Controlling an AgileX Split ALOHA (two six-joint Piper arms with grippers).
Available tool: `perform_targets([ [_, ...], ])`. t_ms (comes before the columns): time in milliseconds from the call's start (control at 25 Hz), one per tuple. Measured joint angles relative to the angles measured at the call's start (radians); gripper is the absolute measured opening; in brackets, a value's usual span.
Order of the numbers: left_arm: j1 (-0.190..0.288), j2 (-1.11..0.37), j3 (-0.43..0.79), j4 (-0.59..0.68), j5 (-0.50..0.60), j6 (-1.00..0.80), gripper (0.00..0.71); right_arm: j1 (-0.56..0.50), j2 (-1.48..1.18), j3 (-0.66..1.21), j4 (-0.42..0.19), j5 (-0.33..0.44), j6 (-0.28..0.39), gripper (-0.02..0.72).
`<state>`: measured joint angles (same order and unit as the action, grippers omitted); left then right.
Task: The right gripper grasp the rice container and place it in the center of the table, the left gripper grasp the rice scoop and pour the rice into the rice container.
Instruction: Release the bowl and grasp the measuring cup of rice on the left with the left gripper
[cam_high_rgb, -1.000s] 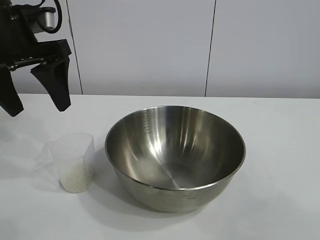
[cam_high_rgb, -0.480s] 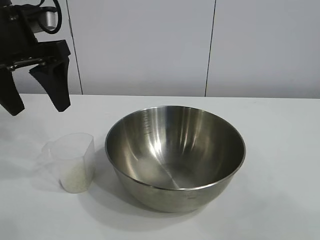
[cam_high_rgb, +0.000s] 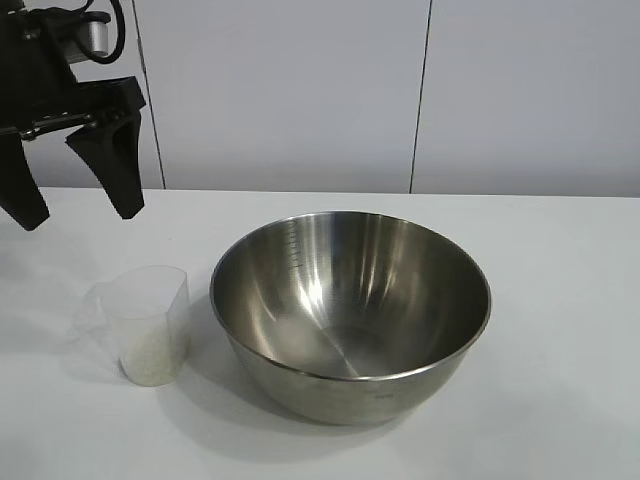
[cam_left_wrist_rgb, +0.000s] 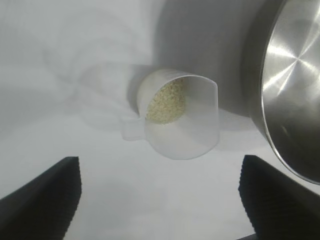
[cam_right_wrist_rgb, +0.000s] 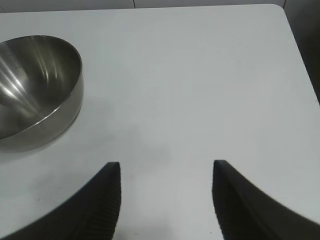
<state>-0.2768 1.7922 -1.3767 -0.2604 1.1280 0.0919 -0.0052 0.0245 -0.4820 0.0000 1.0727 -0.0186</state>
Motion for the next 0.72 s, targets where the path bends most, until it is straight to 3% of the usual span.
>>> perform_targets([
  [80,0.000,-0.003,-0.002,-0.001,-0.024,0.016,0.620,0.000,0.000,0.000,0.000,0.000,0.000,0.380],
  [400,0.000,-0.200,-0.009,-0.016,-0.347,0.048,0.620,0.000,0.000,0.000,0.000,0.000,0.000,0.380],
  [520,0.000,-0.271,-0.010,0.023,-0.357,0.044,0.620,0.000,0.000,0.000,0.000,0.000,0.000,0.380],
  [720,0.000,-0.372,-0.010,0.125,-0.272,-0.083,0.620,0.000,0.000,0.000,0.000,0.000,0.000,0.380],
])
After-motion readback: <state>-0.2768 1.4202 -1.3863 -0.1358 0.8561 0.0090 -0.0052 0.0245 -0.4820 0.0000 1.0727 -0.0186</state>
